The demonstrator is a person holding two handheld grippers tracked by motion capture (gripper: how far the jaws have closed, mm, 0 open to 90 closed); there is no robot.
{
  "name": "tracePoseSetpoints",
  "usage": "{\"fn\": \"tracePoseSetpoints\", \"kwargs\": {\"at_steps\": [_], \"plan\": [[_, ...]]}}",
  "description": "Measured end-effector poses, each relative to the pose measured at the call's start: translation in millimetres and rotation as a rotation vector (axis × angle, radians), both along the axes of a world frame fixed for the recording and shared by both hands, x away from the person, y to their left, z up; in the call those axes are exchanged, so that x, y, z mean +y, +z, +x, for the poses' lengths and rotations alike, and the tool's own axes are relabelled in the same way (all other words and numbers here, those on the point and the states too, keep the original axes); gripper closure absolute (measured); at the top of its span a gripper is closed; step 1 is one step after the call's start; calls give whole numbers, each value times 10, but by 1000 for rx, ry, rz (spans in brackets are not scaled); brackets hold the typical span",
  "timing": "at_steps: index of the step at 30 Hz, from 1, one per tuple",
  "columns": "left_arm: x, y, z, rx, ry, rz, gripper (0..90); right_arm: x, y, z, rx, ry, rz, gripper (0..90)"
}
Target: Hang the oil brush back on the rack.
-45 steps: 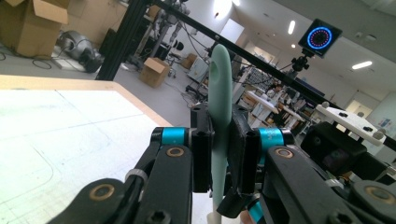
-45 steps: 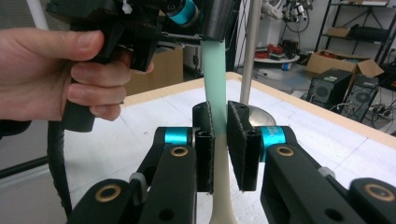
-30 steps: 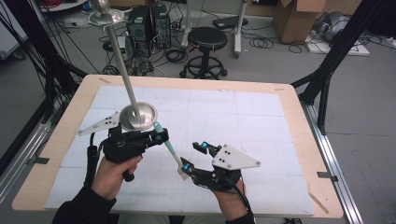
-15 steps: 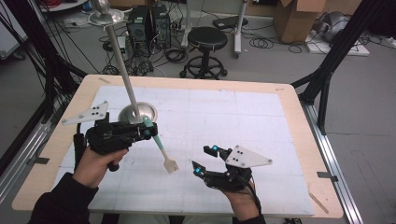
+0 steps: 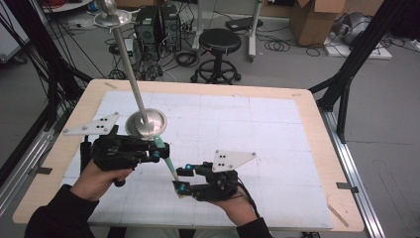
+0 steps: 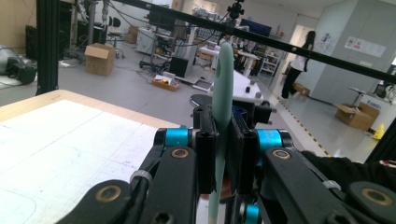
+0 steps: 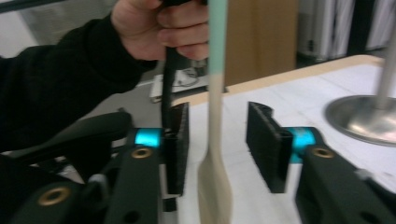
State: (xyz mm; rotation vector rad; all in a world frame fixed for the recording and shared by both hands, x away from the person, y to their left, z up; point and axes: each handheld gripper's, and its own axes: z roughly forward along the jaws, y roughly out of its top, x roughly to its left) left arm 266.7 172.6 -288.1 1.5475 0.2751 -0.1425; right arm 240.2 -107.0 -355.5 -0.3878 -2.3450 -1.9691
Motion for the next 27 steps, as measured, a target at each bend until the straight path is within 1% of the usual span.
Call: {"fn": "tracePoseSetpoints", "kwargs": {"at_steps": [2,4,6,7,8,9,10,11,12,13,14,15,16,17,18,19,20,21,23,24,27], "plan": [[-1,0,-3,-2,-3,-3,825,23,-14,4,7,19,7,747],[-1,1,-7,-3,-9,-9,825,25,-25,12,12,28,29,829],[-3,4,-12,-12,-8,-8,825,17,-27,14,20,30,37,834],[-7,3,-18,-12,-6,-10,824,15,-27,15,15,28,38,837],[-23,3,-32,-20,23,-3,776,11,-22,6,12,23,40,843],[-23,3,-32,-20,23,-3,612,11,-22,6,12,23,40,843],[-36,1,-34,0,43,6,612,9,-20,3,10,16,45,844],[-59,-9,-30,30,51,23,507,5,-17,0,11,14,52,844],[-72,-18,-34,32,50,31,463,-3,-12,1,9,6,63,844],[-99,-33,-48,26,51,35,460,-10,-8,1,11,4,69,844],[-118,-43,-54,31,46,35,462,-24,-3,6,17,-4,86,844],[-130,-49,-59,32,46,34,462,-24,-3,6,17,-4,86,844],[-151,-58,-64,33,45,26,483,-24,-3,5,20,-7,90,844],[-163,-64,-64,34,40,18,483,-24,-3,5,20,-7,90,844],[-173,-71,-62,34,41,6,523,-22,-3,2,19,-6,95,844],[-178,-78,-59,35,38,-4,523,-22,-3,2,19,-6,95,844],[-186,-87,-57,37,43,-16,550,-22,-3,2,20,-9,100,844],[-187,-94,-53,35,45,-18,568,-24,-2,-1,27,-10,106,843],[-193,-103,-51,35,44,-37,634,-34,-4,10,33,-13,120,843],[-195,-107,-45,38,44,-54,675,-40,-6,14,37,-19,129,843],[-197,-107,-43,35,51,-64,724,-47,-11,16,38,-26,127,843]]}}
